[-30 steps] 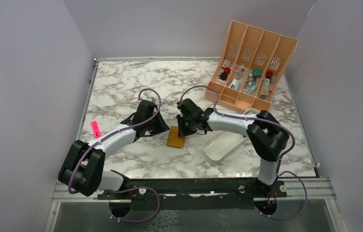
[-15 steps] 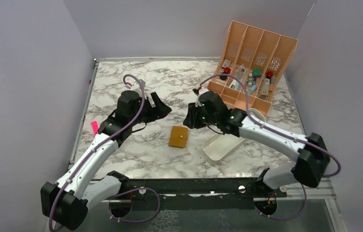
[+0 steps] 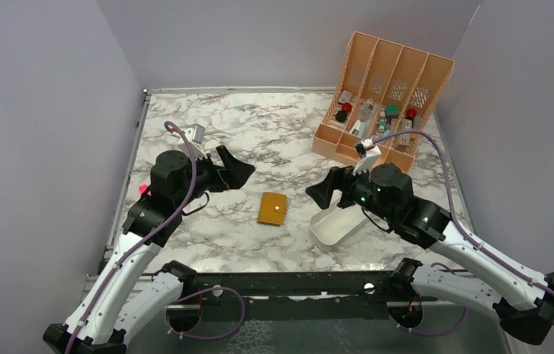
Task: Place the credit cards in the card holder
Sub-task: Reset both arms
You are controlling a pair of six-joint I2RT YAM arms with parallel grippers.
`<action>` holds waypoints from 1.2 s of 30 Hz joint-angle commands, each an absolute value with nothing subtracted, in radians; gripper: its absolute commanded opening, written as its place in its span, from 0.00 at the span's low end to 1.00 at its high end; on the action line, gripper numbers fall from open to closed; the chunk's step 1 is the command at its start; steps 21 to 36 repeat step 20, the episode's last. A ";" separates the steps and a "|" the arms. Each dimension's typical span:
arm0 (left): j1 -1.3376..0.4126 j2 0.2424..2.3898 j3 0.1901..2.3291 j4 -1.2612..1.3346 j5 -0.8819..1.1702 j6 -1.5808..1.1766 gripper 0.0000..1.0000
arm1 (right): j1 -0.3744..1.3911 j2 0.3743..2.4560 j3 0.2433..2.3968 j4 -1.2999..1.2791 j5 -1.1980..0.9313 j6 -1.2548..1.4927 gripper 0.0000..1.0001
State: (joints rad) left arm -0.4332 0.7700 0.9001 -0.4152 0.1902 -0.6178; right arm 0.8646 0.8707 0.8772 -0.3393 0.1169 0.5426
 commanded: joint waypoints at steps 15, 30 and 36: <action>-0.430 0.650 0.739 -0.326 0.221 -0.634 0.99 | 0.864 0.818 0.806 -0.289 0.175 0.570 1.00; -0.430 0.677 0.761 -0.320 0.221 -0.634 0.99 | 0.864 0.824 0.807 -0.285 0.167 0.535 1.00; -0.430 0.677 0.761 -0.320 0.221 -0.634 0.99 | 0.864 0.824 0.807 -0.285 0.167 0.535 1.00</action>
